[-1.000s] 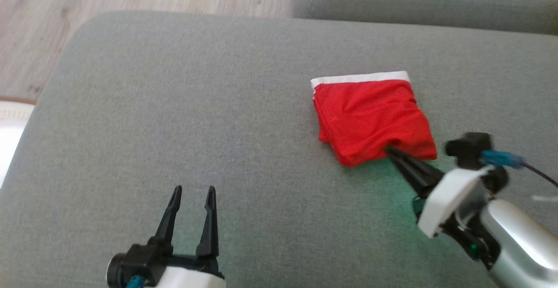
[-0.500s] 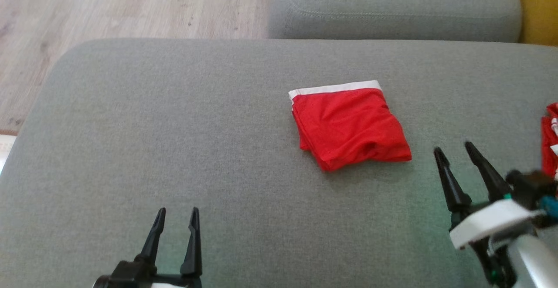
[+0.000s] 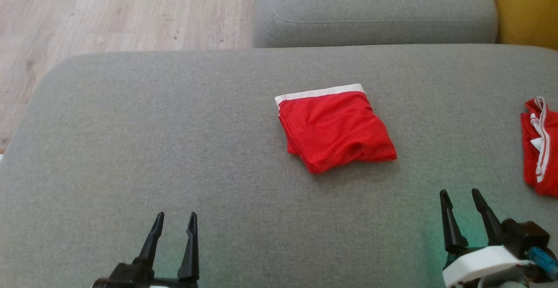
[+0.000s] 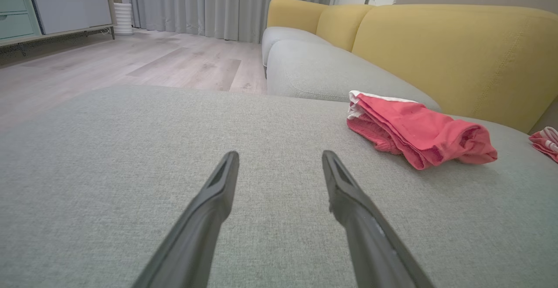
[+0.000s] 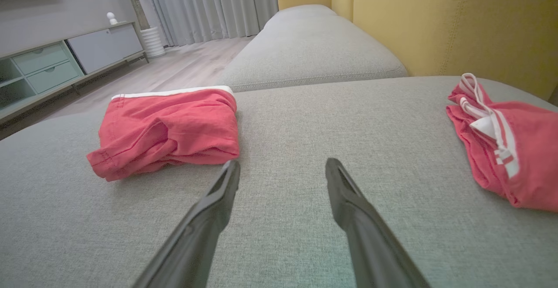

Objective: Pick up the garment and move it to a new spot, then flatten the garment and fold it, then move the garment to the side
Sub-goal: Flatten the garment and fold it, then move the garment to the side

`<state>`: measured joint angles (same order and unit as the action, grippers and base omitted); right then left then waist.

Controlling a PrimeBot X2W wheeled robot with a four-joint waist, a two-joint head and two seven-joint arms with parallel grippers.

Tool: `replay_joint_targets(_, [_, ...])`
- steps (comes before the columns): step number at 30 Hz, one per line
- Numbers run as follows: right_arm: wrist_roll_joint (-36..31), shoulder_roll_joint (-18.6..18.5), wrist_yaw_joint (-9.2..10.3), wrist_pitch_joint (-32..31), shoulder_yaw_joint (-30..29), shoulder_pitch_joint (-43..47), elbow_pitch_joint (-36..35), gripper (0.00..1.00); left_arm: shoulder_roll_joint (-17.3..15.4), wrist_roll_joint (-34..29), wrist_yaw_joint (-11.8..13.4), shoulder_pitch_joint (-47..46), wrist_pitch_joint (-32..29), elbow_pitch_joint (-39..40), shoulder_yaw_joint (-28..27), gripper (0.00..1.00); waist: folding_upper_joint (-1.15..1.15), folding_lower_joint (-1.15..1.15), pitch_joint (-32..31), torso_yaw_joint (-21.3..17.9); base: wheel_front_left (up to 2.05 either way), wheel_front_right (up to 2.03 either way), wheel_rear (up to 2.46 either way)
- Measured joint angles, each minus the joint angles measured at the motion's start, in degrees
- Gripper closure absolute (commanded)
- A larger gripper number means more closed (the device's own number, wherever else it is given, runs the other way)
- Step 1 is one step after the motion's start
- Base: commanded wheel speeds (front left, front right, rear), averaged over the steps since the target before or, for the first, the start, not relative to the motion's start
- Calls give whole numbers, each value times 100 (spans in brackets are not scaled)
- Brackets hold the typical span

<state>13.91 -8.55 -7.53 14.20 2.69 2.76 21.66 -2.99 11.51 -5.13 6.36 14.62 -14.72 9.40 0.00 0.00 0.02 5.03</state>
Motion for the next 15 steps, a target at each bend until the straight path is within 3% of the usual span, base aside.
replay_joint_targets(15, [4,220,0,1,-118,-28,21,0,0,0,-92,-4,0,-30,-12,0,0,0,121,-63,0,0,0])
